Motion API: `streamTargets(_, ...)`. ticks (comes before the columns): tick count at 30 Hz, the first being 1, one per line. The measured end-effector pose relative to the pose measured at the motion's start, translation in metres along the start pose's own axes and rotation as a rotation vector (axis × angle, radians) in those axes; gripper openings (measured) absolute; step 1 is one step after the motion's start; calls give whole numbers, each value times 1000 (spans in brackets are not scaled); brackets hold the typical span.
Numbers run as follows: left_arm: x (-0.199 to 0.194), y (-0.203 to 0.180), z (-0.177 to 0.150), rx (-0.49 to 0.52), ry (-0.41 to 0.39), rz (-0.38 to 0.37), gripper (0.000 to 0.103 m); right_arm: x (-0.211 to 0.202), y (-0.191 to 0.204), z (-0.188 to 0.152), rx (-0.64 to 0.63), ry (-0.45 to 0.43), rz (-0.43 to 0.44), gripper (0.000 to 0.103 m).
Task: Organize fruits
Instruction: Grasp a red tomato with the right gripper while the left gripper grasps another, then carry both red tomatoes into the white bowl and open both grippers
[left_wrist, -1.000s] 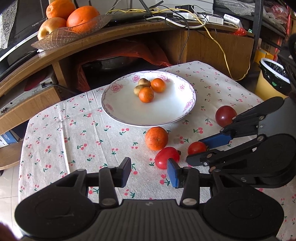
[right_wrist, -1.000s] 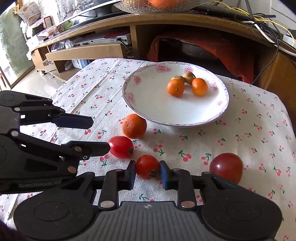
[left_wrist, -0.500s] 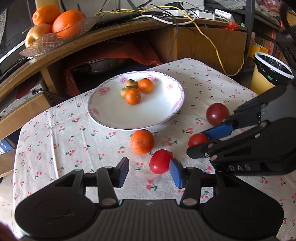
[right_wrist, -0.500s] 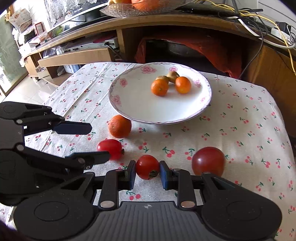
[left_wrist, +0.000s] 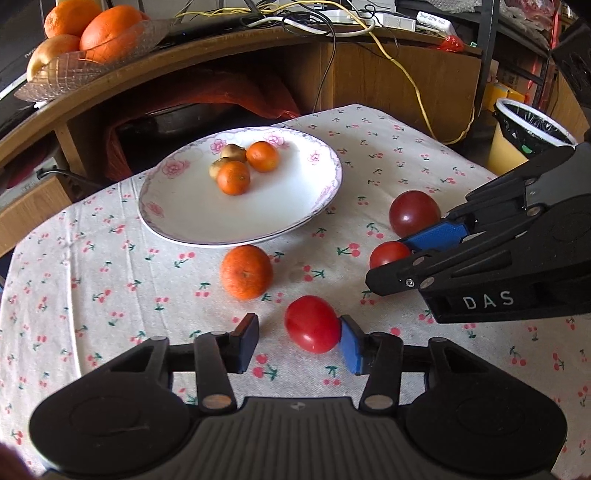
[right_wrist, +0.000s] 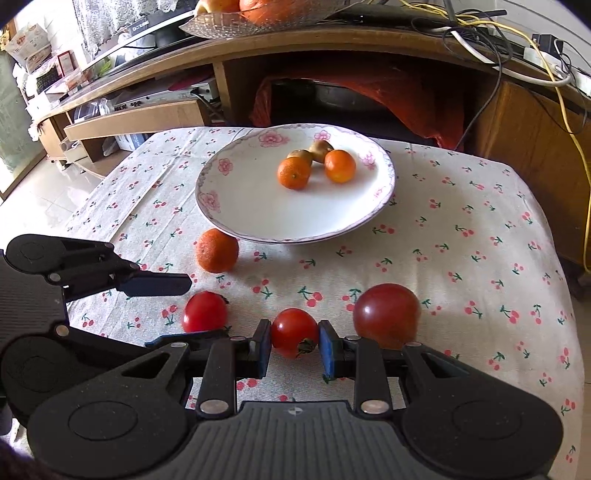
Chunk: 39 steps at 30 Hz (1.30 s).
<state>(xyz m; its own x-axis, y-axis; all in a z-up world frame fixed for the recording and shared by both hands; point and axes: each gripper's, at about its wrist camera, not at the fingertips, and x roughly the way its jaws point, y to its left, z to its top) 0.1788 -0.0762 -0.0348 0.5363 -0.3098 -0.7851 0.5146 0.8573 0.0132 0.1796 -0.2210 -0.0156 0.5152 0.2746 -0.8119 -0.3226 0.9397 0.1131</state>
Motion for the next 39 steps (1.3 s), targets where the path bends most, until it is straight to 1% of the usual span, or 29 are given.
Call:
streamTargets(4,2,-4,3,-3,-4,-11,42,-3,-2,-1,0,-6,-7,22)
streamTargets(6,2,-8,4,9,-3,4,41,-4,-3,-1,-2,-10,-14,22)
streamTargets(12,0,-12,5,25,4,20,41,-11,-6,0,-9,-31,-47,22)
streamTargets(19,-15,-9,16,14,-46,7,41,-14,-5,4,-16,-51,-81,22)
streamTargets(26,-21,8,30,-28,-90,57,41,-15,0,14,-29,-81,-107,22)
streamTargets(29,-18,15,35,-49,-96,79,41,-14,3,20,-49,-99,-131,22)
streamTargets(39,-5,26,54,-70,-115,133,41,1,3,41,-36,-121,-150,22)
